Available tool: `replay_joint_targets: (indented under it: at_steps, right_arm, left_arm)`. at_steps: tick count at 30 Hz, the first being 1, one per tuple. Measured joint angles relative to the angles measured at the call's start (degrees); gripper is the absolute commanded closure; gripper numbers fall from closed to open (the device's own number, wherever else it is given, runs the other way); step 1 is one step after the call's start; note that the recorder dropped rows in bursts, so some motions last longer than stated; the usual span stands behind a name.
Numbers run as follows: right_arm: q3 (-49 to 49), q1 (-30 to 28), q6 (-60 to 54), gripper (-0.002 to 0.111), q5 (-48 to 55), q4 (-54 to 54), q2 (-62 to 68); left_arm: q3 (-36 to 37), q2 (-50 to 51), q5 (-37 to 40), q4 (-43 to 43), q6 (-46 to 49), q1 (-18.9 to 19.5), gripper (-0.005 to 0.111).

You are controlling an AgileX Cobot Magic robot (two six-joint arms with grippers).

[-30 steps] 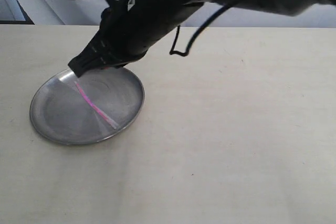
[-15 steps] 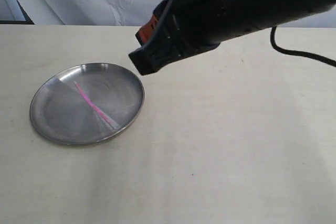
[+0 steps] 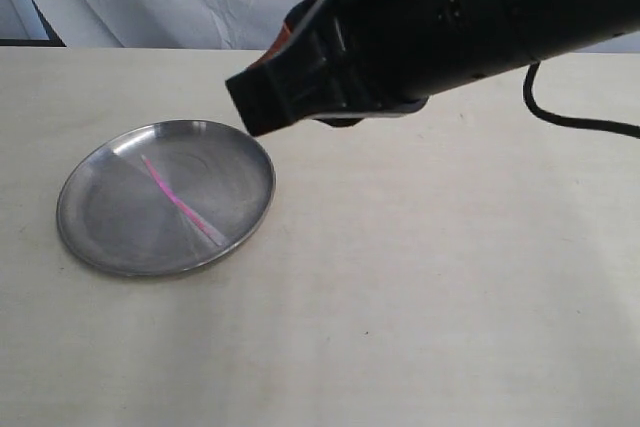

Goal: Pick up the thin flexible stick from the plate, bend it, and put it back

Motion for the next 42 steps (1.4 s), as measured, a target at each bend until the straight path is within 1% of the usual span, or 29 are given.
replay_joint_targets:
  at_steps: [4,8,11,15,18,20,22,25,28,29,30,31,32,33,35,38,42]
  right_arm:
    - [1.7,0.0,-1.5,0.108,-1.5,-8.0,-1.7]
    - [8.3,0.0,-0.4,0.108,-7.4,-15.9,-8.2]
    - [16.9,0.0,1.2,0.108,-14.0,-18.3,-15.5]
    - [31.2,0.0,1.6,0.108,-27.1,-18.4,-25.9]
    - [42.0,-1.6,2.6,0.108,-36.1,-17.0,-32.6]
    - [48.5,-4.0,3.1,0.108,-38.9,-14.2,-36.9]
    - [53.5,-7.6,3.5,0.108,-40.7,-10.4,-40.6]
    - [58.2,-13.2,3.8,0.108,-40.7,-7.1,-45.8]
    - [60.6,-17.8,3.5,0.108,-40.7,-7.0,-51.1]
    - [61.8,-21.0,3.0,0.108,-39.6,-8.4,-55.0]
    - [62.2,-22.3,3.1,0.108,-39.2,-8.7,-57.0]
    - [63.5,-25.7,2.9,0.108,-38.3,-9.4,-60.9]
    - [64.2,-27.3,2.9,0.108,-38.0,-9.5,-62.3]
    - [65.7,-30.3,2.9,0.108,-37.9,-9.9,-65.6]
    - [66.8,-33.5,2.9,0.108,-37.1,-10.8,-69.4]
    - [66.9,-35.3,2.8,0.108,-34.5,-11.1,-71.6]
    - [66.9,-35.4,2.8,0.108,-33.7,-10.2,-71.6]
  left_arm:
    - [0.0,0.0,0.0,0.1,0.0,0.0,0.107]
    - [0.0,0.0,-0.1,0.2,0.0,0.0,0.107]
    - [0.0,0.0,-0.1,0.2,0.0,0.0,0.107]
    - [0.0,0.0,-0.1,0.2,0.0,0.0,0.107]
    - [0.0,0.0,-0.1,0.2,0.0,0.0,0.107]
    - [0.0,0.0,-0.1,0.2,0.0,0.0,0.107]
    - [0.0,0.0,-0.1,0.2,0.0,0.0,0.107]
    - [0.0,0.0,-0.1,0.2,0.0,0.0,0.107]
    - [0.0,0.0,-0.1,0.2,0.0,0.0,0.107]
    - [0.0,0.0,-0.1,0.2,0.0,0.0,0.107]
    - [0.0,0.0,-0.1,0.2,0.1,0.0,0.107]
    - [0.0,0.0,-0.1,0.2,0.1,0.0,0.107]
    - [0.0,0.0,-0.1,0.2,0.1,0.0,0.107]
    - [0.0,0.0,-0.1,0.2,0.1,0.0,0.107]
    - [0.0,0.0,-0.1,0.2,0.1,0.0,0.107]
    - [0.0,0.0,-0.1,0.2,0.1,0.0,0.107]
    - [0.0,0.0,-0.1,0.2,0.1,0.0,0.107]
